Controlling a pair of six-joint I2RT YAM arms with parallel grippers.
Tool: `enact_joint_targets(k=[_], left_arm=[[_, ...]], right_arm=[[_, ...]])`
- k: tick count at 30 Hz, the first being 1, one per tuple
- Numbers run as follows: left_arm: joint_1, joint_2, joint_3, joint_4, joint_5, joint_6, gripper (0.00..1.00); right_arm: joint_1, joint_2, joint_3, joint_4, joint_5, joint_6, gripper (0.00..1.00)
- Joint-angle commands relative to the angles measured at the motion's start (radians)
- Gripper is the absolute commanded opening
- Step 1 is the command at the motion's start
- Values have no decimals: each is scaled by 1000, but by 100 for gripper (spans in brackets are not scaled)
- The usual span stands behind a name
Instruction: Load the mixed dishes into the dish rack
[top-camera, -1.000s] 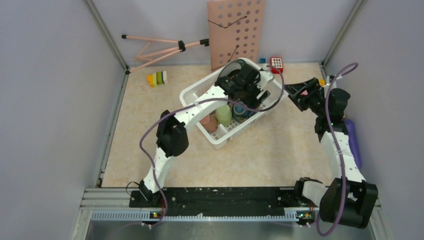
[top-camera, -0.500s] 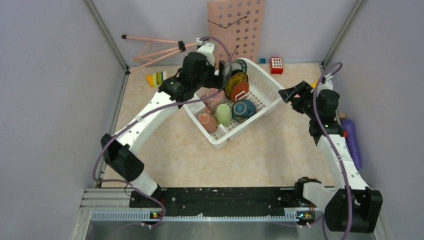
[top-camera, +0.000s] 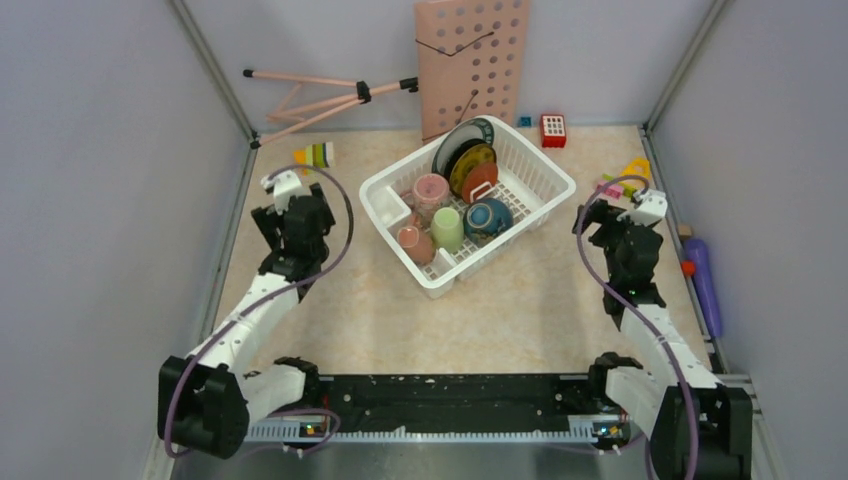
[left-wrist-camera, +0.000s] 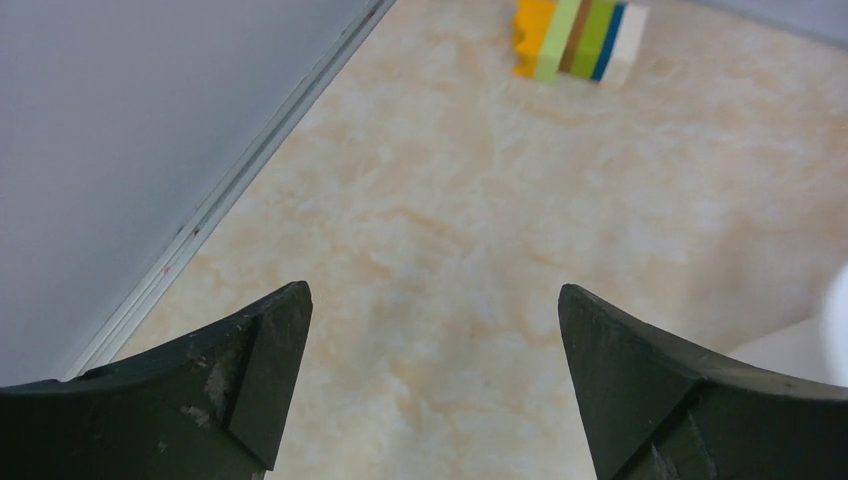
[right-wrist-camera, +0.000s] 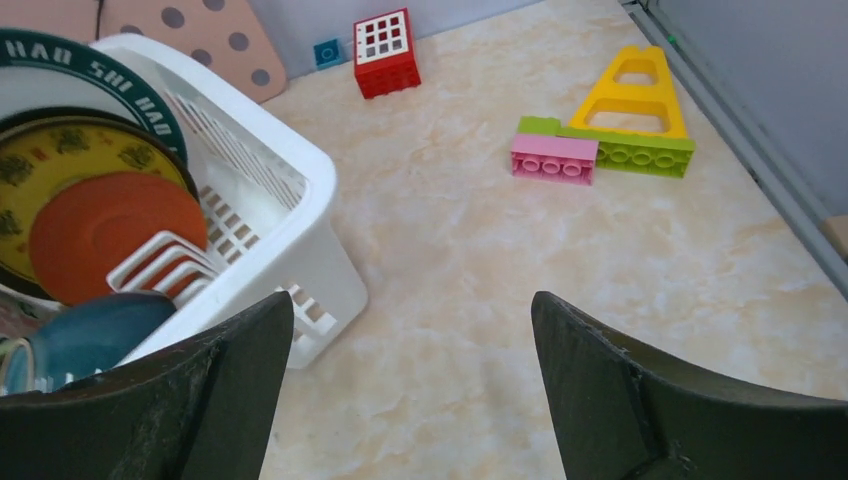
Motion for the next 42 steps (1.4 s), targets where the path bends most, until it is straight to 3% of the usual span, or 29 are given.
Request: enact_joint_targets(k=[1,3,8,14,20,24,27,28,29,33,34,38,42], left_arm=[[17,-31,-268,523,-82,134,98],[38,6,-323,618,-70,154,98],[55,73,-353,636,-52,146,98],[109,120,-527,983,106,194,98],[111,215,-548,1121,104,256,95],[112,234,-537,1130,139,289,93],[111,277,-467,1055,119,293,86],[111,285,-456,1039,122,308,84],[111,289,-459,1039,136,326,81],[122,340,-515,1214,203,350,83],[128,334,-504,1176,211,336,83],[189,331,-503,1156,334,307,81],[285,377,-519,1211,597,282,82]], right_arm=[[-10,28,-87,325,-1,-196,88],[-14,70,-88,310,23,-215,88],[-19,112,-162,398,18,-189,89],[-24,225,-212,534,10,-169,89],[-36,368,-238,704,1,-175,87],[-31,457,-243,799,-14,-194,87],[10,532,-237,858,-12,-243,88],[17,518,-225,806,-9,-253,97],[18,525,-217,808,-12,-261,99],[18,531,-222,831,-27,-275,99],[18,531,-221,829,-30,-274,99],[18,530,-222,827,-30,-275,99],[18,531,-222,828,-30,-274,99]])
